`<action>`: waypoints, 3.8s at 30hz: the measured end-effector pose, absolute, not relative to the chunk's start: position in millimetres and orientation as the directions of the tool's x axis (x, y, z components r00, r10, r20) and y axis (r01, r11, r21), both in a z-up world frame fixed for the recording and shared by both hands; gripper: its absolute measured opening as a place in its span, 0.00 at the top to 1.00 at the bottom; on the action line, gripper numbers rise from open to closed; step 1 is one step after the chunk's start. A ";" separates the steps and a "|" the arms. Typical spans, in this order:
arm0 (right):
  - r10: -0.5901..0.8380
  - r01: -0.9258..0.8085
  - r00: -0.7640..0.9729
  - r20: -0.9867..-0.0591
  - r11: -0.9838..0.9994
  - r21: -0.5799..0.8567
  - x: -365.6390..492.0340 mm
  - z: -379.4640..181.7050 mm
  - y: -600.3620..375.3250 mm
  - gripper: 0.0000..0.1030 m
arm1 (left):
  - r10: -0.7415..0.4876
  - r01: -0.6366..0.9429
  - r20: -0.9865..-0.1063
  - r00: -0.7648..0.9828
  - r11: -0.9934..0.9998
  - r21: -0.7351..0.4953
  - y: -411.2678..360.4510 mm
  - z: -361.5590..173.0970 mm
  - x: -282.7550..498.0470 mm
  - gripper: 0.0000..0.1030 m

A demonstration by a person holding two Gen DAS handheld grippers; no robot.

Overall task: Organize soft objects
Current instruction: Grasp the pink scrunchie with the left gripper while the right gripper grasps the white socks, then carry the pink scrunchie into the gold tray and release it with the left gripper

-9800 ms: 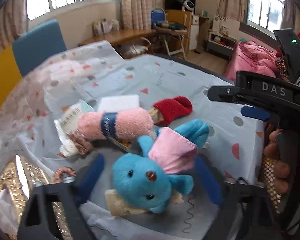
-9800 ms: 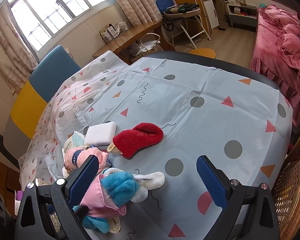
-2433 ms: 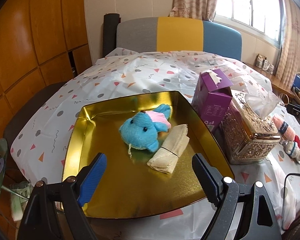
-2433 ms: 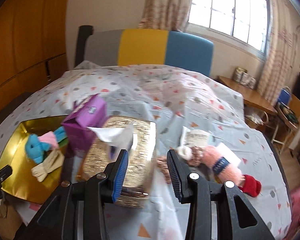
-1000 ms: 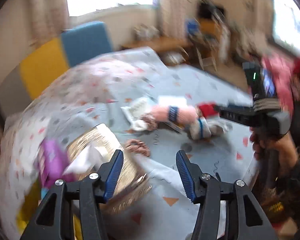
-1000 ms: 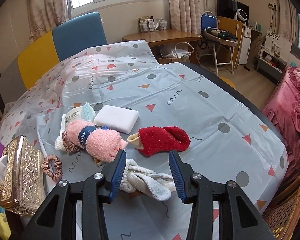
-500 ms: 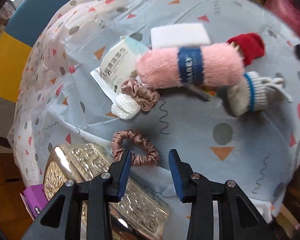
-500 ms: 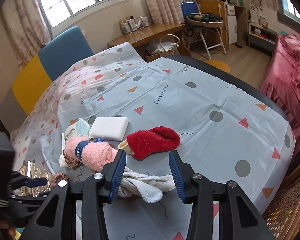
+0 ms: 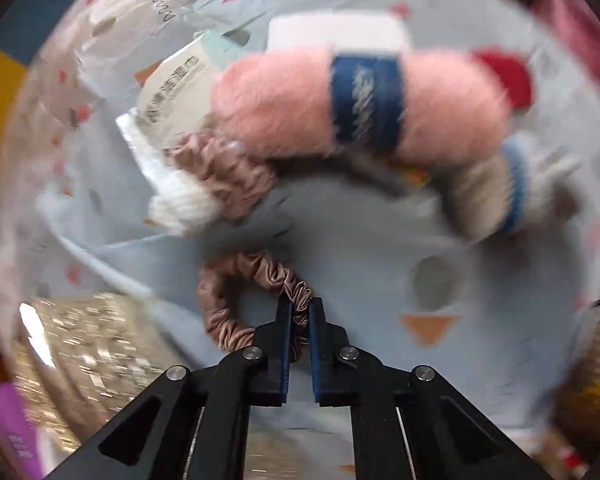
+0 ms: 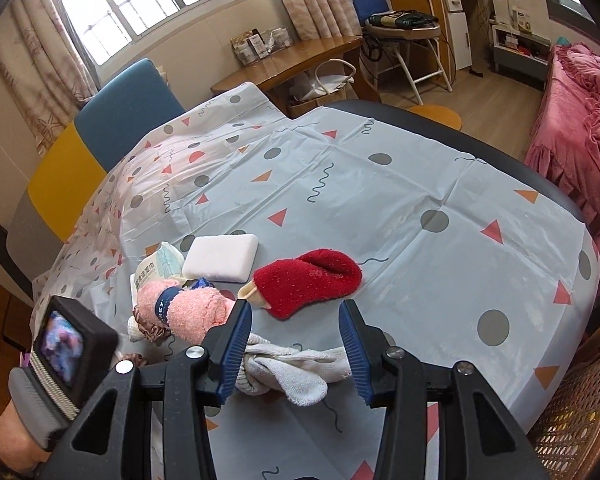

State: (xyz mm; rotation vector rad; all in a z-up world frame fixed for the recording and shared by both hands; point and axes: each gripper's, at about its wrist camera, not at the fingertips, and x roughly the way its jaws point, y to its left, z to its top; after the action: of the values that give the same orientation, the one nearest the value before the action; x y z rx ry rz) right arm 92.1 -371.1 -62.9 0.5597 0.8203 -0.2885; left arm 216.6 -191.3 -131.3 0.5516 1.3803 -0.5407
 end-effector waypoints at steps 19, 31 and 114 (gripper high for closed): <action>-0.003 0.472 0.625 -0.780 0.798 0.375 95.6 -75.2 -378.4 0.56 | -0.195 0.654 -0.940 0.281 0.756 0.039 -200.2 -139.3 147.7 0.92; 0.011 0.227 0.539 -0.842 0.961 0.158 125.4 -86.0 -315.1 0.37 | -0.353 0.570 -0.885 0.305 0.811 -0.127 -152.3 -119.1 113.9 0.92; -0.231 -0.095 0.450 -0.863 0.948 -0.303 128.0 -142.2 -232.5 0.68 | 0.168 -0.453 -0.795 0.582 0.879 -0.147 276.1 -91.5 52.4 0.84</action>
State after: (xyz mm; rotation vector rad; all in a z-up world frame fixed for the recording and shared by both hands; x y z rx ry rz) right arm 128.0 -232.5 -142.2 -0.3293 1.1070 -0.0859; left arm 52.4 276.1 -91.5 -0.3545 0.8792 0.3715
